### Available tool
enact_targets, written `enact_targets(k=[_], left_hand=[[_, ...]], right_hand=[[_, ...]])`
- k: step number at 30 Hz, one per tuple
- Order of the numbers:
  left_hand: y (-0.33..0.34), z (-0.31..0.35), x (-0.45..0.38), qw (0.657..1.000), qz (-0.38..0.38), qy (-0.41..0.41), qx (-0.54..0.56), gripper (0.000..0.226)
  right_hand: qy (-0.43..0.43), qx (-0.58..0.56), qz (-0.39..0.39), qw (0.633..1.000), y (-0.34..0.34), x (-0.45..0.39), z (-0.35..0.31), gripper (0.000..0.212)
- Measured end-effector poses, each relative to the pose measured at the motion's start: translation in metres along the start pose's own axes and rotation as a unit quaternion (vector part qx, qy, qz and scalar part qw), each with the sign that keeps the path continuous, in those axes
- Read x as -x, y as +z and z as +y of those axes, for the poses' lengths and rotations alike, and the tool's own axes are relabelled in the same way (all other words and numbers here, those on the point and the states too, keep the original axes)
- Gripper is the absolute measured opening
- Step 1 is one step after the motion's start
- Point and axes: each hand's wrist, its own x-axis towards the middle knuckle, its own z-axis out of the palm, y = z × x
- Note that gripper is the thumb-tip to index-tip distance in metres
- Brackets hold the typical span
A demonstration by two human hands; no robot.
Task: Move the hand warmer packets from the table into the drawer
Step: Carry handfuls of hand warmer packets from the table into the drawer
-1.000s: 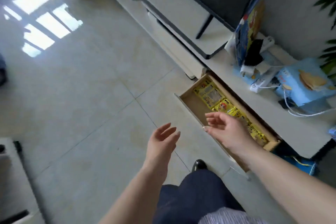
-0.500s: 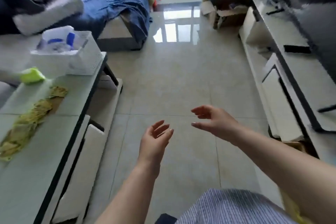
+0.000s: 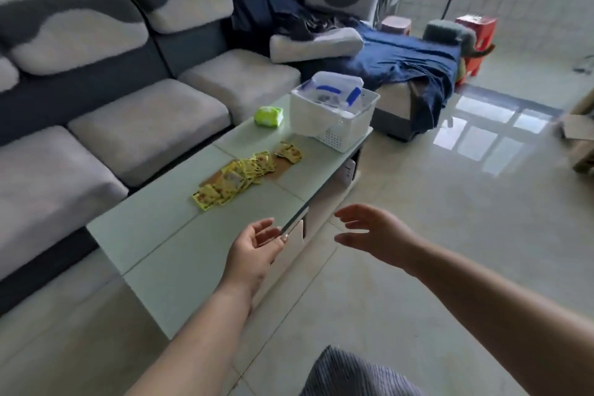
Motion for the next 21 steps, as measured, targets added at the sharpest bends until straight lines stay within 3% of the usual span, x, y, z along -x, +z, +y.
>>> enact_targets(k=[10,21], left_hand=[[-0.052,0.01,-0.117,0.997,0.072,-0.025,0.032,0.032],[-0.086,0.019,-0.271,0.962,0.24,-0.104,0.084,0.028]], right_hand=[[-0.009,0.003,-0.074,0.997,0.019,-0.165,-0.032,0.038],[0.004,0.056,-0.169,0.984,0.037,-0.371,-0.064,0.037]])
